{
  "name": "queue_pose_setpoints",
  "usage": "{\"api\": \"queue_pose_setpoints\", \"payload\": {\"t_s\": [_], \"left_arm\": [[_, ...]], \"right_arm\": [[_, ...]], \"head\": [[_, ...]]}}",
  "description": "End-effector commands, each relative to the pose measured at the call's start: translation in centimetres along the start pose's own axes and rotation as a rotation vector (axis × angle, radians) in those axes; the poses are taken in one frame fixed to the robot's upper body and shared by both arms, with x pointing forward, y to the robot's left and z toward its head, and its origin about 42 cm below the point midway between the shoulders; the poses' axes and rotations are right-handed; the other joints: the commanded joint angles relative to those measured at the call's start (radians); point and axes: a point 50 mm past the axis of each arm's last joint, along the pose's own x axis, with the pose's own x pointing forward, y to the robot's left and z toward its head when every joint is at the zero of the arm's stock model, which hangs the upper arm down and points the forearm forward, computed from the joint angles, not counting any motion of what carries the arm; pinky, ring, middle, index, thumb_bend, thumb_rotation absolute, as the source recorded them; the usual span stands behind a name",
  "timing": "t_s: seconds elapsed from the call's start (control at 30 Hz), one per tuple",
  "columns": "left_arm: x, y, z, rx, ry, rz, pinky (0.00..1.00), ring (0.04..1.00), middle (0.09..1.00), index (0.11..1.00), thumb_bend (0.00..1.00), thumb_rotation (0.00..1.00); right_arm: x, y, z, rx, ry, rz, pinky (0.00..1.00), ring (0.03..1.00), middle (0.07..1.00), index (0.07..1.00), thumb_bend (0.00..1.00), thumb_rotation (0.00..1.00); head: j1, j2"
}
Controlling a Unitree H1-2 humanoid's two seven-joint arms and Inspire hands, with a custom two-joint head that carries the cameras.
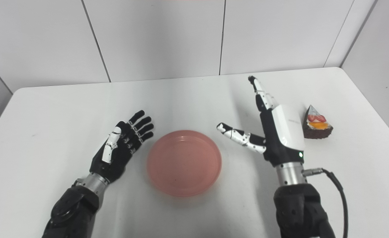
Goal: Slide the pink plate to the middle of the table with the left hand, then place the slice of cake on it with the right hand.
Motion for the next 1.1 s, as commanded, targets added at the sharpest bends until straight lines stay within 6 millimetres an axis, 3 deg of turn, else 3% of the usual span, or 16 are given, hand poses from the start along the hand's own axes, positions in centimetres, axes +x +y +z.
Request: {"api": "queue_pose_setpoints", "payload": {"t_s": [0.0,0.17,0.33,0.43,0.5,0.6,0.83,1.07], "left_arm": [[-3.9,2.2,-4.8,-0.037,0.183,0.089,0.91,0.905,0.907,0.892,0.5,0.97],[-4.3,3.8,-5.1,-0.036,0.195,0.1,0.9,0.897,0.9,0.887,0.51,0.96],[-4.6,5.2,-5.3,-0.036,0.219,0.125,0.89,0.891,0.891,0.88,0.5,1.0],[-4.7,5.8,-5.3,-0.029,0.228,0.128,0.9,0.895,0.893,0.881,0.5,1.0],[-4.7,6.3,-5.3,-0.018,0.237,0.132,0.91,0.901,0.898,0.885,0.51,1.0],[-4.7,6.8,-5.4,-0.013,0.242,0.132,0.92,0.905,0.902,0.89,0.52,1.0],[-4.6,7.8,-5.7,-0.012,0.24,0.127,0.91,0.909,0.91,0.891,0.57,0.95],[-4.8,8.4,-5.9,0.002,0.232,0.111,0.9,0.905,0.908,0.89,0.59,0.93]], "right_arm": [[1.0,-1.9,0.6,-0.06,-0.026,-0.066,0.72,0.834,0.909,0.921,0.84,0.77],[2.0,-3.0,0.3,-0.135,0.008,-0.097,0.67,0.811,0.908,0.922,0.88,0.8],[2.8,-4.4,-1.6,-0.227,0.141,-0.112,0.7,0.863,0.948,0.97,0.93,0.83],[3.0,-5.0,-2.7,-0.253,0.198,-0.126,0.76,0.909,0.969,0.991,0.94,0.79],[3.0,-5.4,-3.6,-0.271,0.26,-0.141,0.74,0.915,0.978,0.997,0.95,0.78],[2.7,-5.8,-4.4,-0.287,0.326,-0.162,0.69,0.883,0.988,1.0,0.95,0.77],[2.4,-7.2,-6.0,-0.323,0.433,-0.191,0.71,0.9,0.982,1.0,0.94,0.72],[2.2,-7.4,-7.3,-0.34,0.495,-0.184,0.73,0.913,0.981,1.0,0.97,0.71]], "head": [[-0.039,-0.012],[-0.114,-0.034],[-0.175,-0.046],[-0.188,-0.048],[-0.211,-0.05],[-0.223,-0.049],[-0.229,-0.036],[-0.226,-0.022]]}}
